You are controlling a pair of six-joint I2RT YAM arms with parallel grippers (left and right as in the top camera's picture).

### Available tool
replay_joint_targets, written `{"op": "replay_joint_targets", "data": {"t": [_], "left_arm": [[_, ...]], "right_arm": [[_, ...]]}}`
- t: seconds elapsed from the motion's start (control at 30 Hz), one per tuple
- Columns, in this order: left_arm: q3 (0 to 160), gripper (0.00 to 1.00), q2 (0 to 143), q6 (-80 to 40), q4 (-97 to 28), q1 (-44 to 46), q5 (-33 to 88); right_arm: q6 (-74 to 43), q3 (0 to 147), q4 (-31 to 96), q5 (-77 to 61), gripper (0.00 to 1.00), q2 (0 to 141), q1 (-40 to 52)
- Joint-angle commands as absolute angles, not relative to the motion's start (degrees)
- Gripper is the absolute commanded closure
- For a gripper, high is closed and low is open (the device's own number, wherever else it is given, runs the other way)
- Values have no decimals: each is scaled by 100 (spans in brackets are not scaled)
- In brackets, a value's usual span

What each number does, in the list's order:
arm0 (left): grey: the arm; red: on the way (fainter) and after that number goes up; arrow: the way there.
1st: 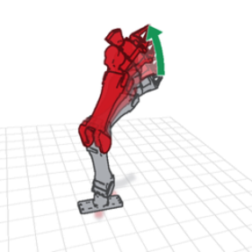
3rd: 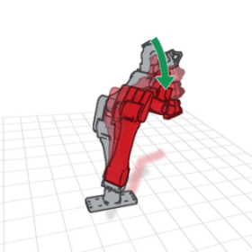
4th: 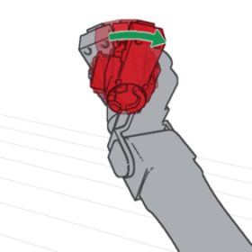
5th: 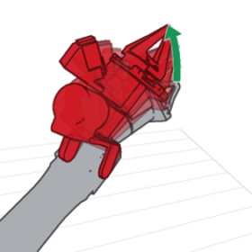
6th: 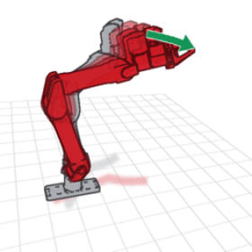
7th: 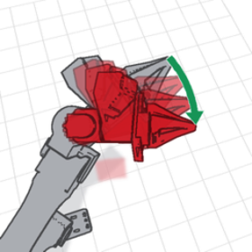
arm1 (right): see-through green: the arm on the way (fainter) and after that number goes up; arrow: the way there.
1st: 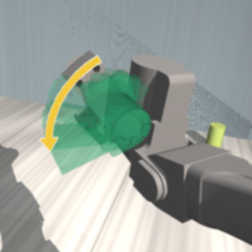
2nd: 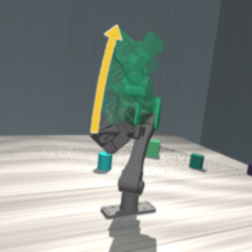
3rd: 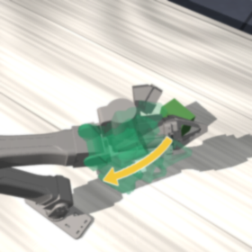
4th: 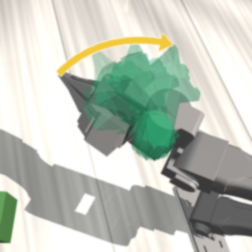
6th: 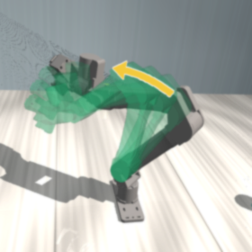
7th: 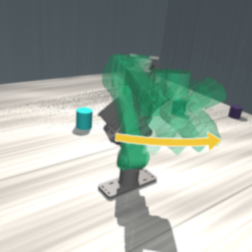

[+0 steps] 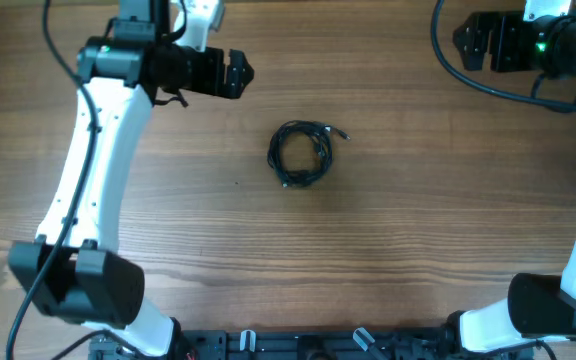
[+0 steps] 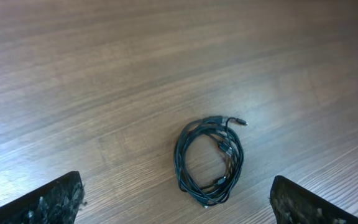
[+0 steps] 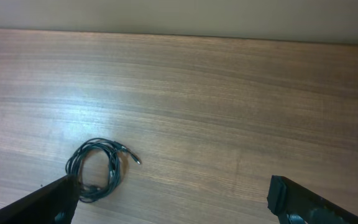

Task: Untangle cables

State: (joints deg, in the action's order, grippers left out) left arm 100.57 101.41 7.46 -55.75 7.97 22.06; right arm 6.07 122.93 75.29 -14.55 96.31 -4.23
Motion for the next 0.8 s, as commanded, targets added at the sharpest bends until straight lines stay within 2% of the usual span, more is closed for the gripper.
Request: {"op": "replay_joint_targets", "data": {"t": [0.0, 0.13, 0.17, 0.2, 0.57, 0.67, 0.77], "left_arm": [[10169, 4, 10366, 816, -5577, 1002, 1940], [10169, 7, 10481, 814, -5561, 1170, 1793], [10169, 1, 10497, 814, -5551, 1225, 1789], [10169, 0, 10501, 812, -5537, 1260, 1772], [10169, 0, 10503, 812, -5476, 1400, 1592], [10169, 0, 10503, 663, -5426, 1400, 1516], [10167, 0, 10575, 336, -5367, 1400, 1074]], "right_arm": [[523, 12416, 7507, -1509, 0, 9618, -447], [436, 12416, 7402, -1507, 0, 9618, -447], [440, 12416, 7319, -1507, 0, 9618, -447], [425, 12416, 7310, -1511, 0, 9618, -447], [412, 12416, 7330, -1540, 0, 9618, -447], [379, 12416, 7356, -1389, 0, 9618, -447], [-193, 12416, 7358, -709, 0, 9618, -447]]}}
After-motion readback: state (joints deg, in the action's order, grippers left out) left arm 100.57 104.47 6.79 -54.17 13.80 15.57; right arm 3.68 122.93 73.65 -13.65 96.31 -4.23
